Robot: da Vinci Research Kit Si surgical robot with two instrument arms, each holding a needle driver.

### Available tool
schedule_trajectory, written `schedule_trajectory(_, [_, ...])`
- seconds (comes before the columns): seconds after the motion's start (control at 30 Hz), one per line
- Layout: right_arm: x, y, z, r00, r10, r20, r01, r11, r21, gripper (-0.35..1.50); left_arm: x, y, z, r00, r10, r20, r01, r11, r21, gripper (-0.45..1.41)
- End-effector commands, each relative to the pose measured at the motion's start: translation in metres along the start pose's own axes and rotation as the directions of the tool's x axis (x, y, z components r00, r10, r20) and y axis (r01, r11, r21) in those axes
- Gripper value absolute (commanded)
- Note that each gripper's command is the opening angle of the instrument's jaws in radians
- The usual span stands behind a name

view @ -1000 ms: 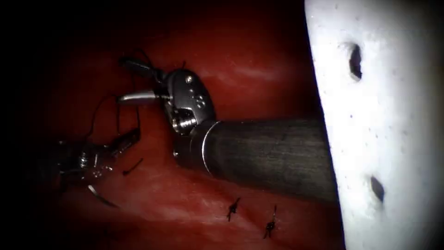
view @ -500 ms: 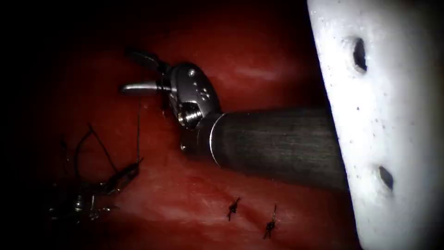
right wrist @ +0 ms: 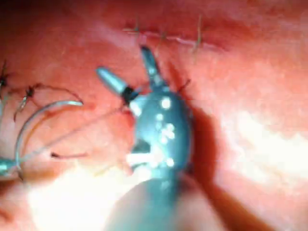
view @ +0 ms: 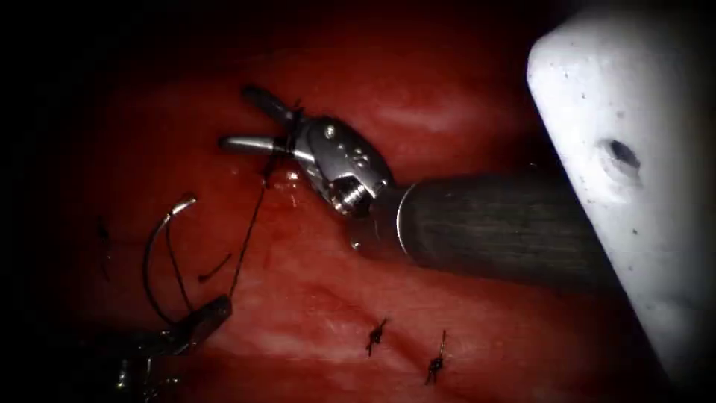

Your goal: Wound Closure

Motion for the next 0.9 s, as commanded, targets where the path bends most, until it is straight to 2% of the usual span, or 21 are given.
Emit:
schedule_trajectory(0.03, [-0.0014, 0.0002, 0.0000, 1.000, 0.031, 0.002, -0.031, 0.999, -0.010, 1.08, 0.0002, 0.0003, 0.0008, 1.000, -0.006, -0.003, 0.006, 1.000, 0.003, -0.45])
schedule_trajectory(0.13, [-0.0022, 0.0011, -0.0003, 0.996, 0.087, 0.018, -0.087, 0.996, -0.019, 1.04, 0.0000, -0.0002, 0.0013, 1.000, -0.011, -0.004, 0.011, 1.000, 0.008, -0.45])
schedule_trajectory(0.3, [-0.0050, 0.0032, -0.0008, 0.978, 0.207, 0.023, -0.206, 0.978, -0.024, 1.03, -0.0013, -0.0008, 0.0032, 1.000, -0.011, 0.002, 0.011, 1.000, 0.011, -0.45])
schedule_trajectory(0.43, [-0.0058, 0.0038, -0.0014, 0.966, 0.256, 0.026, -0.255, 0.966, -0.050, 1.03, -0.0023, -0.0009, 0.0041, 1.000, -0.013, 0.010, 0.013, 1.000, 0.012, -0.45])
schedule_trajectory(0.6, [-0.0063, 0.0048, -0.0025, 0.956, 0.290, 0.033, -0.285, 0.953, -0.105, 1.04, -0.0035, -0.0019, 0.0057, 1.000, -0.021, 0.016, 0.021, 1.000, 0.016, -0.45])
schedule_trajectory(0.9, [-0.0074, 0.0056, -0.0028, 0.955, 0.296, 0.030, -0.291, 0.949, -0.122, 1.06, -0.0041, -0.0021, 0.0069, 0.999, -0.025, 0.021, 0.024, 1.000, 0.020, -0.45])
